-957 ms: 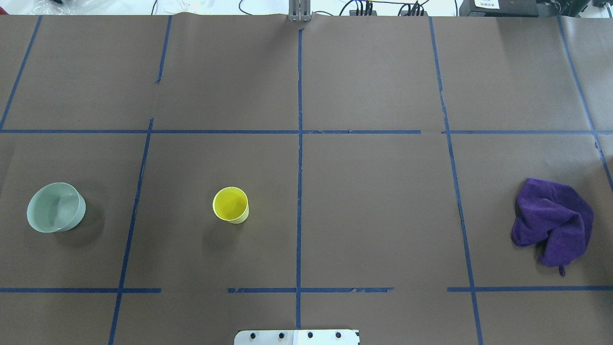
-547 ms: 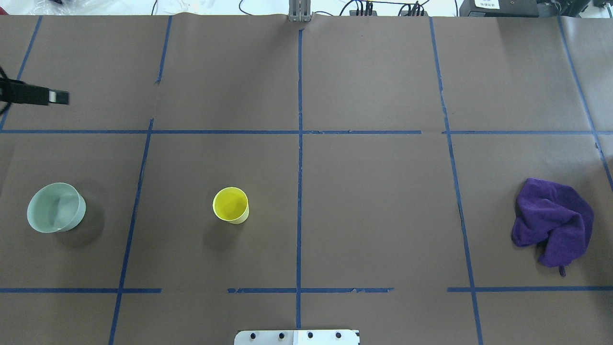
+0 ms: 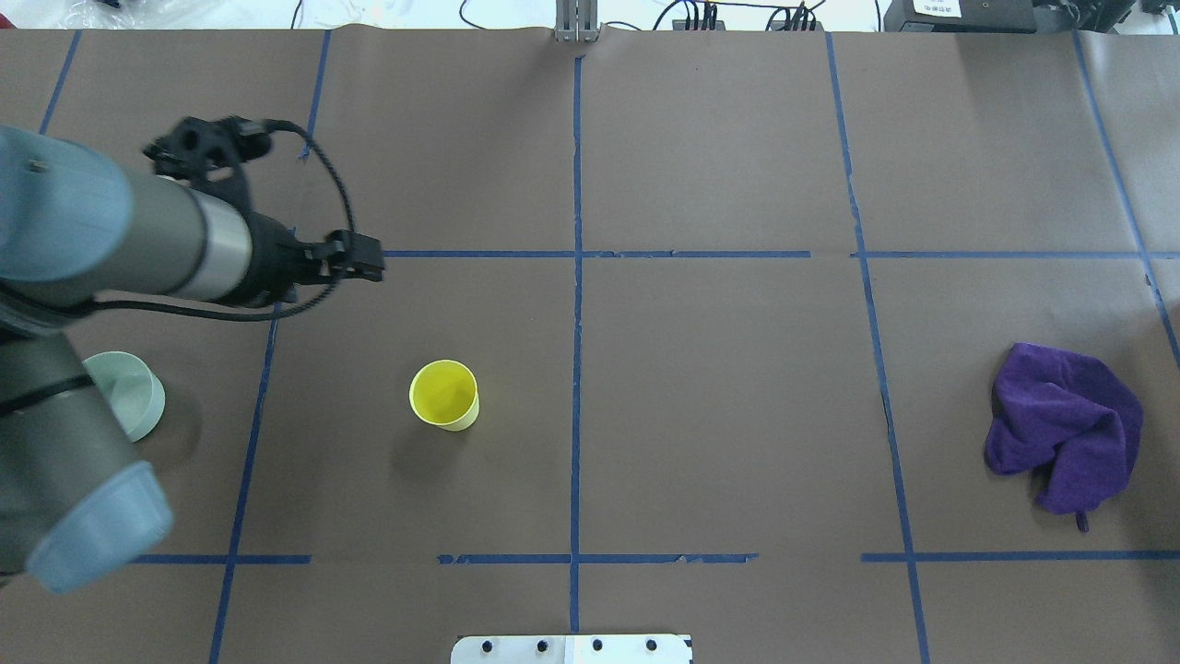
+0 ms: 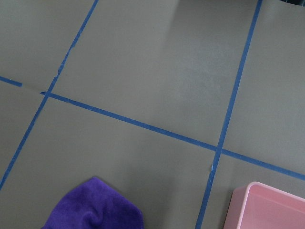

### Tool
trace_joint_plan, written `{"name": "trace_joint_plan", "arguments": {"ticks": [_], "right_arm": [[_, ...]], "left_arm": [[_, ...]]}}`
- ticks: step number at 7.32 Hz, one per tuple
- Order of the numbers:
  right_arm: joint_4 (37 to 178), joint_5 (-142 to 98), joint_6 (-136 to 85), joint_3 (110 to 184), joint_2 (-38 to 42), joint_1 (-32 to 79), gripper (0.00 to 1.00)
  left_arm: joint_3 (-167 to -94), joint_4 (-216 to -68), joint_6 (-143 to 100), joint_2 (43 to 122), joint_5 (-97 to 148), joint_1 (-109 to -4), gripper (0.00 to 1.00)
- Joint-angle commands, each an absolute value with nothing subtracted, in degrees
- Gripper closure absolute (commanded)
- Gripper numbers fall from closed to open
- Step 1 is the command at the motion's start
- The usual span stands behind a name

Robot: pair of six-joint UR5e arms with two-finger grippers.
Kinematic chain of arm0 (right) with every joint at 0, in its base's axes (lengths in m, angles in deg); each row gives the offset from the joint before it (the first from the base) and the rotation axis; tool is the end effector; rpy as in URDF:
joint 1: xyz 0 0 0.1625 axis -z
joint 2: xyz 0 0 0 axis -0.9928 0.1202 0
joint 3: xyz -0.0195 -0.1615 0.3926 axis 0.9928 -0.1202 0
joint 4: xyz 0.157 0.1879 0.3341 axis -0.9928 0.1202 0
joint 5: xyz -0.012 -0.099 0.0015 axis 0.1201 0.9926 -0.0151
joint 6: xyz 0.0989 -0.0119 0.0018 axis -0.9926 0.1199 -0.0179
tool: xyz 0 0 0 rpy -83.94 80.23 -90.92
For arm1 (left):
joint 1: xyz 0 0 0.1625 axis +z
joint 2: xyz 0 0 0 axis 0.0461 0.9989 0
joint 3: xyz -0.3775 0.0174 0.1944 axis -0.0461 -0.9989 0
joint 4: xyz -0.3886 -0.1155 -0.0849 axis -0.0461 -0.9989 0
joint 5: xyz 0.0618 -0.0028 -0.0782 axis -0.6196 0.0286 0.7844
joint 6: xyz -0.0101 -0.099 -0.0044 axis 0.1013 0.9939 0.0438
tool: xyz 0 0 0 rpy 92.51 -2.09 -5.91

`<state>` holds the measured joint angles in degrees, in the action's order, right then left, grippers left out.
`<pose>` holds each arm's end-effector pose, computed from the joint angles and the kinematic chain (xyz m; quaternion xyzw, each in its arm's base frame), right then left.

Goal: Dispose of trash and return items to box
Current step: 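Move the left gripper over the yellow cup and lower it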

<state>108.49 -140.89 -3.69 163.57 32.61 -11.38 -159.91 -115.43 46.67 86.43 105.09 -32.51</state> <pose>0.0881 -0.4221 0.5374 0.2041 -0.4143 -0.0872 0.8827 0.3756 -0.4042 0.2133 0.0813 0.4484 -0.1731 0.8731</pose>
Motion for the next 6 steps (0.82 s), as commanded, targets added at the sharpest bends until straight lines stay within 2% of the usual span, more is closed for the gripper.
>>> {"name": "trace_joint_plan", "arguments": {"ticks": [1,3,4,5,6], "right_arm": [[107.6,-140.8,-3.7,163.3,32.6,-11.3,0.00],[107.5,-140.8,-3.7,163.3,32.6,-11.3,0.00],[107.5,-140.9,-3.7,163.3,32.7,-11.3,0.00],[107.5,-140.8,-3.7,163.3,32.7,-11.3,0.00],[107.5,-140.8,-3.6,163.3,32.7,-11.3,0.00]], "left_arm": [[-157.9,-112.5,56.5,91.1,99.9,-25.9,0.04],[-154.2,-118.9,48.6,88.5,99.9,-26.1,0.07],[-150.4,-127.3,45.9,84.5,99.9,-26.2,0.07],[-146.9,-132.9,46.0,84.1,99.9,-26.1,0.07],[-147.1,-133.0,46.0,84.6,99.9,-26.1,0.11]]}}
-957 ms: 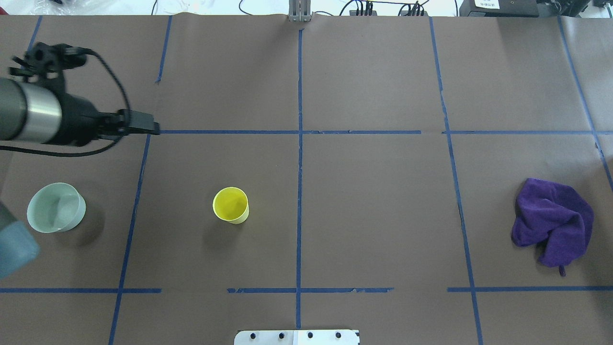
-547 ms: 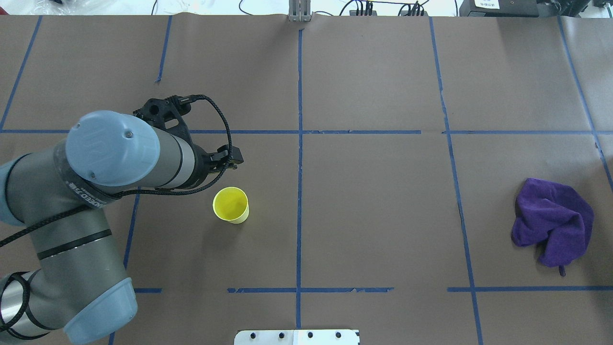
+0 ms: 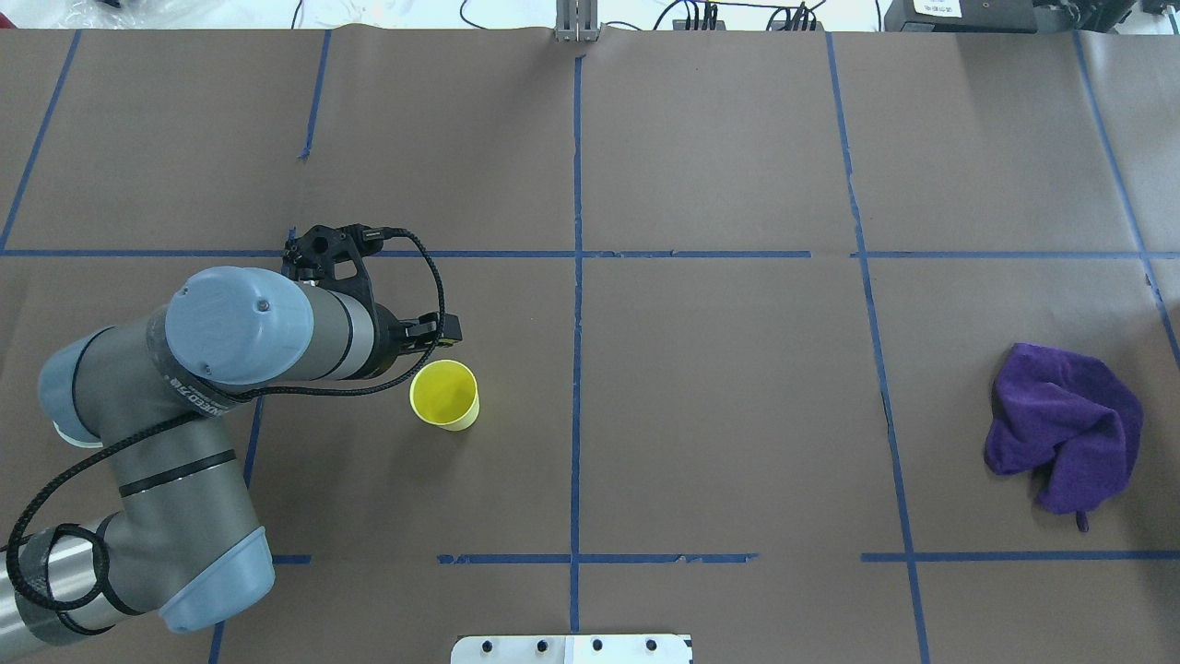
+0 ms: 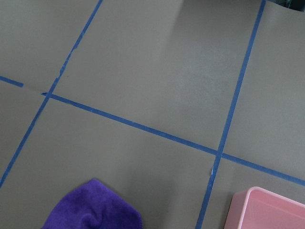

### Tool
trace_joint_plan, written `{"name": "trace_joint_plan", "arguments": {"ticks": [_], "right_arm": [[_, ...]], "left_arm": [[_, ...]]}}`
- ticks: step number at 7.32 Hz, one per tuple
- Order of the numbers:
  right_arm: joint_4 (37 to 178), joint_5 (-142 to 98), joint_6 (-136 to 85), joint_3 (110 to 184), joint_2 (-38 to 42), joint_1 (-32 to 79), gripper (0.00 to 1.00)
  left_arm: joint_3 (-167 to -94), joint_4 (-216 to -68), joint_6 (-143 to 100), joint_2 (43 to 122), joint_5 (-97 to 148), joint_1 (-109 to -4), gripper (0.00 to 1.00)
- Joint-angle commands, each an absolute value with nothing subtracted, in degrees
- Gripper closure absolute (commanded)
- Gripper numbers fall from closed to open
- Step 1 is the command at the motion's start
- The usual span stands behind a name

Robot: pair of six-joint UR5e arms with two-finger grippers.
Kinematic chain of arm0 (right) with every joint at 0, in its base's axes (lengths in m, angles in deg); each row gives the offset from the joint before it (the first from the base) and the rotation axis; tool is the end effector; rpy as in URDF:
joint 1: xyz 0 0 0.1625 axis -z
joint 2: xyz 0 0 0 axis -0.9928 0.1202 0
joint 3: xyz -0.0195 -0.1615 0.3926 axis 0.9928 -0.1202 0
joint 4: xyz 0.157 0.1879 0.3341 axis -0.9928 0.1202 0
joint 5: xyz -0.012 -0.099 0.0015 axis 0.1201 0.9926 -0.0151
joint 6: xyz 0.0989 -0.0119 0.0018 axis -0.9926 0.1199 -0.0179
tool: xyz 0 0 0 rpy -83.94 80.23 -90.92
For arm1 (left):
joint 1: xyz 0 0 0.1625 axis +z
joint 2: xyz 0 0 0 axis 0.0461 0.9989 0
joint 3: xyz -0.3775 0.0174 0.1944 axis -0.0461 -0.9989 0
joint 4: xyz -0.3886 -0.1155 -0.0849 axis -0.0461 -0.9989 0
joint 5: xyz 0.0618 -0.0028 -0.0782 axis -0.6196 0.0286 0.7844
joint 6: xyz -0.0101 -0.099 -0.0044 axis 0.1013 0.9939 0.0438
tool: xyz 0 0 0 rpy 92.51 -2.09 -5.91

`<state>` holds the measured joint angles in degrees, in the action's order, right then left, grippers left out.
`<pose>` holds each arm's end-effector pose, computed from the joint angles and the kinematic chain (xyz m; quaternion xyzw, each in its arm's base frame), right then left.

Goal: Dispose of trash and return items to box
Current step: 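Move the left gripper over the yellow cup and lower it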

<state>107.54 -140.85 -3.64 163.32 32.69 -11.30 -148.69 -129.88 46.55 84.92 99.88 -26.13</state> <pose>0.0876 -0.4223 0.5383 0.2087 -0.4132 -0.0905 0.8818 0.4614 -0.3939 0.2731 0.1002 0.4536 -0.1419 0.8741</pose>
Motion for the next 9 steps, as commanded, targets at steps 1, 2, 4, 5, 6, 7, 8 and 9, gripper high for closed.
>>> {"name": "trace_joint_plan", "arguments": {"ticks": [1,2,4,5,6,7,8,9], "right_arm": [[107.4,-140.8,-3.6,163.1,32.8,-11.3,0.00],[107.5,-140.7,-3.5,163.0,32.8,-11.3,0.00],[107.4,-140.8,-3.5,163.0,32.9,-11.3,0.00],[107.4,-140.8,-3.5,163.0,32.9,-11.3,0.00],[107.5,-140.8,-3.5,162.9,32.9,-11.3,0.00],[107.4,-140.8,-3.5,162.9,32.9,-11.3,0.00],[107.4,-140.8,-3.5,162.9,33.0,-11.3,0.00],[107.4,-140.8,-3.5,162.9,33.0,-11.3,0.00]], "left_arm": [[-148.3,-132.9,46.0,84.5,100.2,-26.3,0.14],[-149.5,-132.9,46.1,84.3,100.2,-26.4,0.14],[-149.5,-132.9,46.2,83.7,100.2,-25.8,0.18],[-149.1,-132.8,46.2,83.4,100.1,-24.8,0.23],[-149.1,-132.8,46.3,82.8,100.0,-23.8,0.25],[-148.9,-132.8,46.3,82.7,99.9,-22.8,0.27],[-148.9,-132.8,46.3,82.7,99.9,-22.0,0.34],[-149.1,-132.8,46.4,82.7,99.9,-21.4,0.39]]}}
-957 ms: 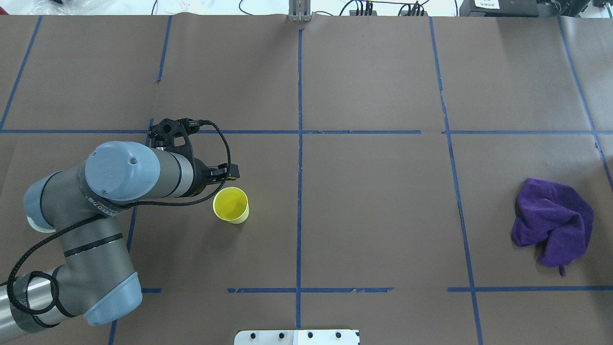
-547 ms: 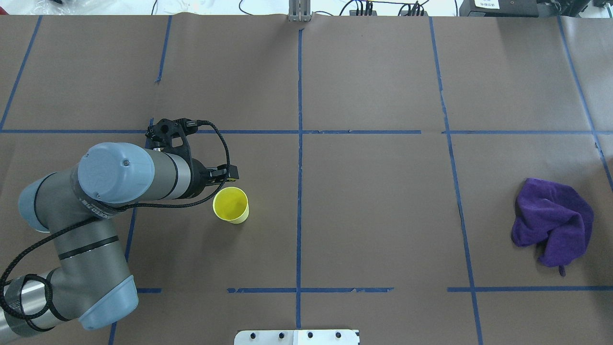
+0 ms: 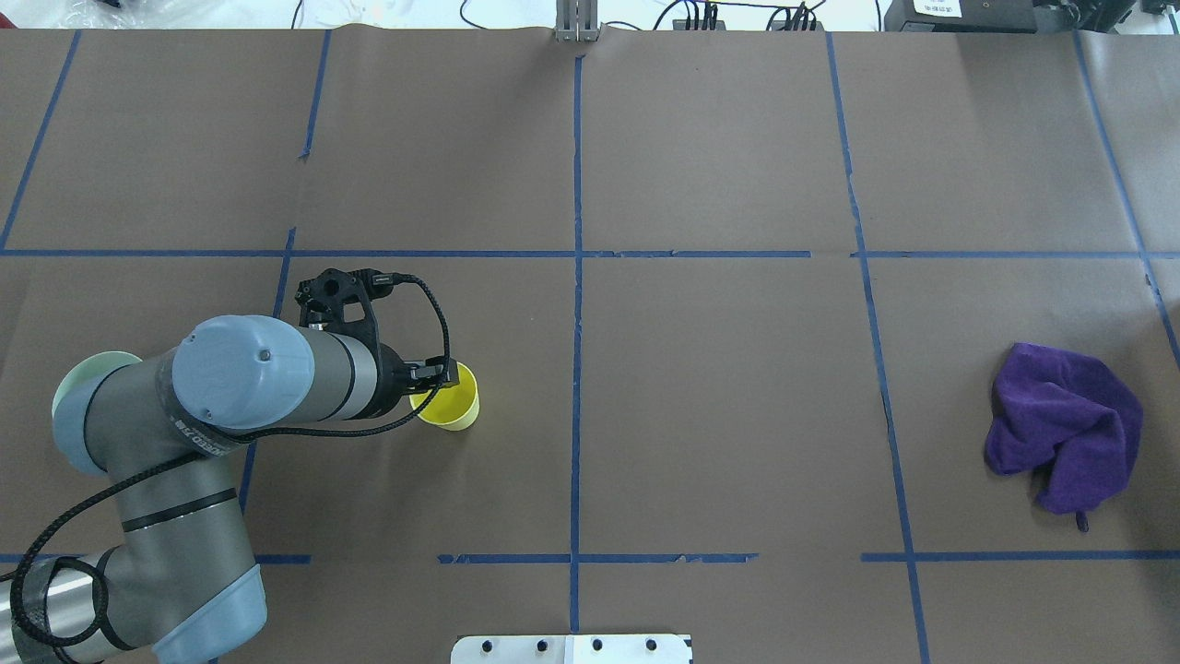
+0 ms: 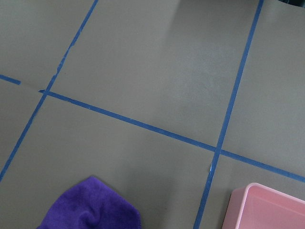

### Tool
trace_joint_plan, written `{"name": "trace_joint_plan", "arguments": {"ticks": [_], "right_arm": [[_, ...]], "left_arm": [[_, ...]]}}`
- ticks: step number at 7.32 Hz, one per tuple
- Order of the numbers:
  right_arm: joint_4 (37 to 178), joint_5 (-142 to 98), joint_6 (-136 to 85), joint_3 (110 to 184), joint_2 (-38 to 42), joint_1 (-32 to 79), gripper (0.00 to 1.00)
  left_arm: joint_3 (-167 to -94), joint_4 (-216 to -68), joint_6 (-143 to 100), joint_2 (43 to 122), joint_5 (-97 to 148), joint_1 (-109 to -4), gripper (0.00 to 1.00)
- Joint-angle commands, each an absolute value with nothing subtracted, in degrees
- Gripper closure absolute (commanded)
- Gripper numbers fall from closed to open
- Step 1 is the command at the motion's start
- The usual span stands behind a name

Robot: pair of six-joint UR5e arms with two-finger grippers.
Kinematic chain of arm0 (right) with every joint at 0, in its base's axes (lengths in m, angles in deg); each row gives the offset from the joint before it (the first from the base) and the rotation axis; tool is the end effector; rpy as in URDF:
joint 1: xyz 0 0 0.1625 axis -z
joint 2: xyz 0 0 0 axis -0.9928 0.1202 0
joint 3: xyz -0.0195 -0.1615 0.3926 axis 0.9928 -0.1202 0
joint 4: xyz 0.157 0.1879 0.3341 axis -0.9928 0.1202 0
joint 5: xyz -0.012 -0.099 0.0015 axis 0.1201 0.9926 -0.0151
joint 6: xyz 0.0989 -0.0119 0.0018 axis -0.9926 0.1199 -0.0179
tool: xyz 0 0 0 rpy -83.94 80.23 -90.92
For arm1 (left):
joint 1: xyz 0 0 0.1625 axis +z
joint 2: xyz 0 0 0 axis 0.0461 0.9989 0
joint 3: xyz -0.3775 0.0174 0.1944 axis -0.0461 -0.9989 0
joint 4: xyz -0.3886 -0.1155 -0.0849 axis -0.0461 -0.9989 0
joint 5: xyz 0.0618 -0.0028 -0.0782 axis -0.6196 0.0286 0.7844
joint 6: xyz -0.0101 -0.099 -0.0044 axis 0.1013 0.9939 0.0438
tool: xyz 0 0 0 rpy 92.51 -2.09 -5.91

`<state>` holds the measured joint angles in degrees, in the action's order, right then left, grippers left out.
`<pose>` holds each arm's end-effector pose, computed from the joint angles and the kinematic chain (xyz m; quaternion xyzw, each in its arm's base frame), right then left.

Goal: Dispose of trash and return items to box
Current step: 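Grasp the yellow cup rim with the left gripper and lift it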

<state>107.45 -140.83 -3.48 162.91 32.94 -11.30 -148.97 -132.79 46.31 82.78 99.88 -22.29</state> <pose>0.0875 -0.4209 0.5436 0.2050 -0.4135 -0.0896 0.8826 0.4803 -0.3591 0.2860 0.0883 0.4643 -0.1097 0.8744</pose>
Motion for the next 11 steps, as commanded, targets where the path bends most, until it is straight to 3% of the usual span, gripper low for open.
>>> {"name": "trace_joint_plan", "arguments": {"ticks": [1,2,4,6,9,11], "right_arm": [[107.5,-140.8,-3.5,162.9,33.0,-11.3,0.00],[107.4,-140.8,-3.5,162.9,33.0,-11.3,0.00],[107.4,-140.8,-3.5,162.9,33.0,-11.3,0.00],[107.4,-140.9,-3.5,163.0,32.9,-11.3,0.00],[103.9,-140.8,-3.7,162.9,32.4,-8.1,0.00],[104.0,-140.8,-3.7,162.9,32.5,-6.4,0.00]], "left_arm": [[-148.9,-132.8,46.6,82.7,99.6,-20.6,0.55],[-149.1,-132.8,46.6,82.6,99.6,-20.3,1.00],[-150.5,-131.5,45.2,81.9,99.9,-22.5,1.00],[-160.7,-118.7,30.3,80.6,101.7,-30.5,1.00],[-165.3,-118.0,2.4,73.3,116.4,-53.0,1.00],[-162.1,-118.4,-29.1,63.7,125.6,-69.0,1.00]]}}
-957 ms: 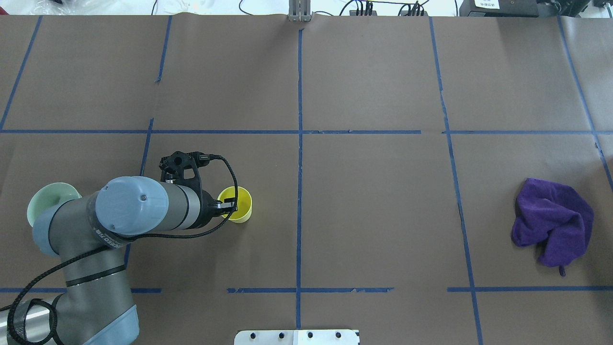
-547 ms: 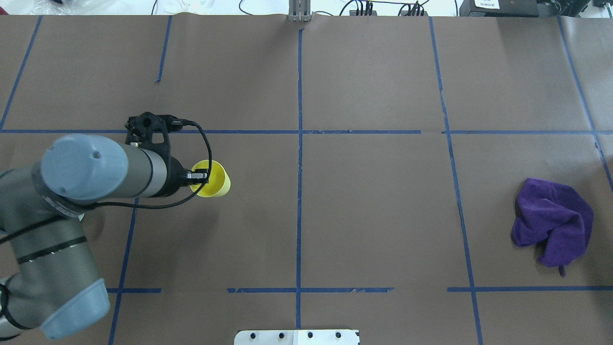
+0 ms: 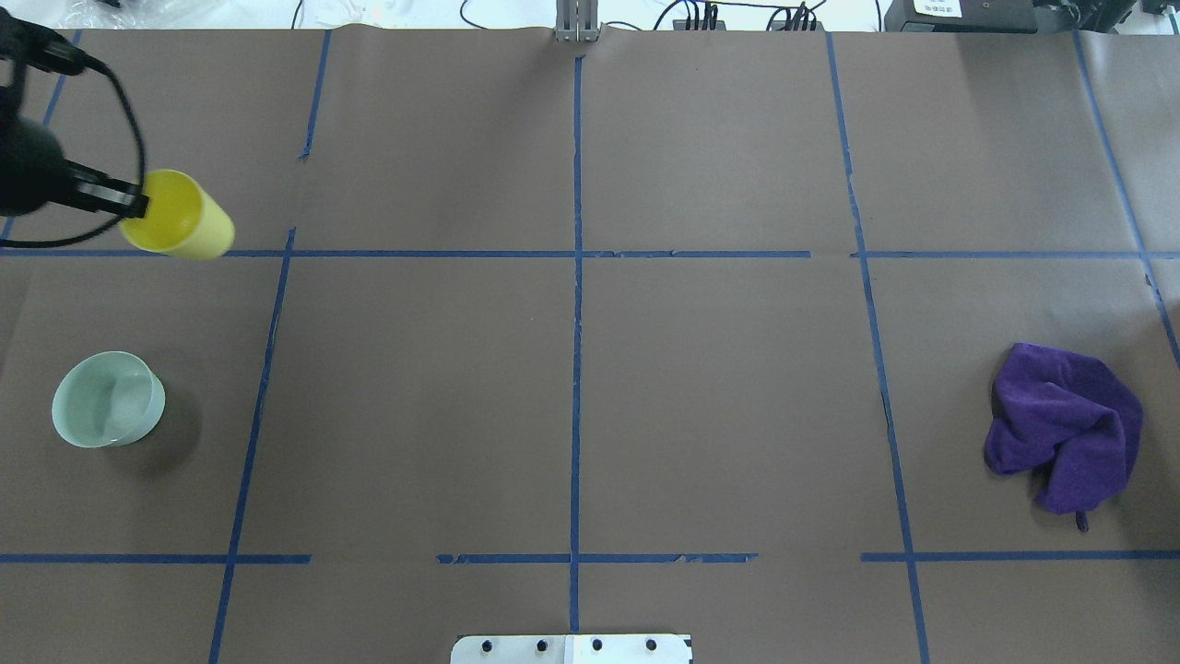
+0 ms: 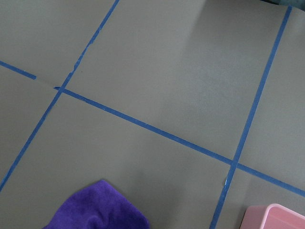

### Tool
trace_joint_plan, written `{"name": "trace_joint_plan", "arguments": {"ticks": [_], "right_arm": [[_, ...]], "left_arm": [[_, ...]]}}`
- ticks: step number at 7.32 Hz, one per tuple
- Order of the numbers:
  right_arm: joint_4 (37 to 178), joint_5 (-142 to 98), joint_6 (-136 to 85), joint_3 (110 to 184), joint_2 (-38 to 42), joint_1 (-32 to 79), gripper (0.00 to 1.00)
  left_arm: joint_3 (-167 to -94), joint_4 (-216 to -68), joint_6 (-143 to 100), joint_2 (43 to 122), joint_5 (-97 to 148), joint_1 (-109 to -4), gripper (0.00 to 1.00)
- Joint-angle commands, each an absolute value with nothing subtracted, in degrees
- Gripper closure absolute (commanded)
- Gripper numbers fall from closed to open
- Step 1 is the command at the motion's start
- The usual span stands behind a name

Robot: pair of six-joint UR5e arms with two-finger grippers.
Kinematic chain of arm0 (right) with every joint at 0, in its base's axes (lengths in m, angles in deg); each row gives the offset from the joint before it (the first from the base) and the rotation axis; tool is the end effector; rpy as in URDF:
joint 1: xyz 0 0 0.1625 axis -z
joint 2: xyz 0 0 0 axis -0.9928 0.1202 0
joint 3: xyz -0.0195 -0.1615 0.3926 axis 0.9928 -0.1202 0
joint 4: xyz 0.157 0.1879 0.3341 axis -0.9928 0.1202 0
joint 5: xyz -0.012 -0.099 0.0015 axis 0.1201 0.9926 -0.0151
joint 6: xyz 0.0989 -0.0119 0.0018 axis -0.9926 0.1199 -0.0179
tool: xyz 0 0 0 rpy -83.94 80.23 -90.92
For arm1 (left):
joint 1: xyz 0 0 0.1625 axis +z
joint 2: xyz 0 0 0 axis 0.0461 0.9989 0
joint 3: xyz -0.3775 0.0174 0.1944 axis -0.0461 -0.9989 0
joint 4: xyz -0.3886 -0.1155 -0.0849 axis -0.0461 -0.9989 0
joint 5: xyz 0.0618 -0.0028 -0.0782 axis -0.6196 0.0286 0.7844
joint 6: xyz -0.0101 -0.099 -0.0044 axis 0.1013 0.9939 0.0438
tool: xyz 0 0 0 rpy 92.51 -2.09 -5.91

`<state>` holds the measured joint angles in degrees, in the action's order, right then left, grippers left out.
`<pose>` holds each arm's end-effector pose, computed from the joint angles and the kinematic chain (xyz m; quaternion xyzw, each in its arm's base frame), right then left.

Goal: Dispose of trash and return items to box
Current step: 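Carry the yellow cup into the clear plastic box and release it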

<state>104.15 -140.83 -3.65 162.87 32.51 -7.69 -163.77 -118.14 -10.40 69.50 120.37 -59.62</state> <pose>0.0609 -0.4294 0.5341 0.2194 -0.4157 -0.1296 0.8731 0.1448 -0.4669 0.3256 0.2238 0.3501 0.0991 0.9042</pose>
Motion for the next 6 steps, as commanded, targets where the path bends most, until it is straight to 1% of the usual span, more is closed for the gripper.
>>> {"name": "trace_joint_plan", "arguments": {"ticks": [1,3,4,5,6], "right_arm": [[104.0,-140.8,-3.7,162.9,32.4,-6.0,0.00],[103.9,-140.7,-3.6,162.6,32.4,-5.8,0.00],[103.9,-140.7,-3.6,162.6,32.4,-5.7,0.00],[103.9,-140.7,-3.6,162.6,32.4,-5.4,0.00],[103.9,-140.7,-3.6,162.5,32.4,-5.4,0.00]], "left_arm": [[-156.5,-118.5,-44.5,61.4,127.2,-79.2,1.00],[-143.7,-120.1,-69.3,60.1,127.3,-92.5,1.00],[-138.1,-125.2,-74.2,58.1,127.4,-95.5,1.00],[-134.3,-133.3,-73.7,54.6,129.6,-95.6,1.00],[-130.9,-140.0,-69.8,52.9,132.4,-95.6,1.00]]}}
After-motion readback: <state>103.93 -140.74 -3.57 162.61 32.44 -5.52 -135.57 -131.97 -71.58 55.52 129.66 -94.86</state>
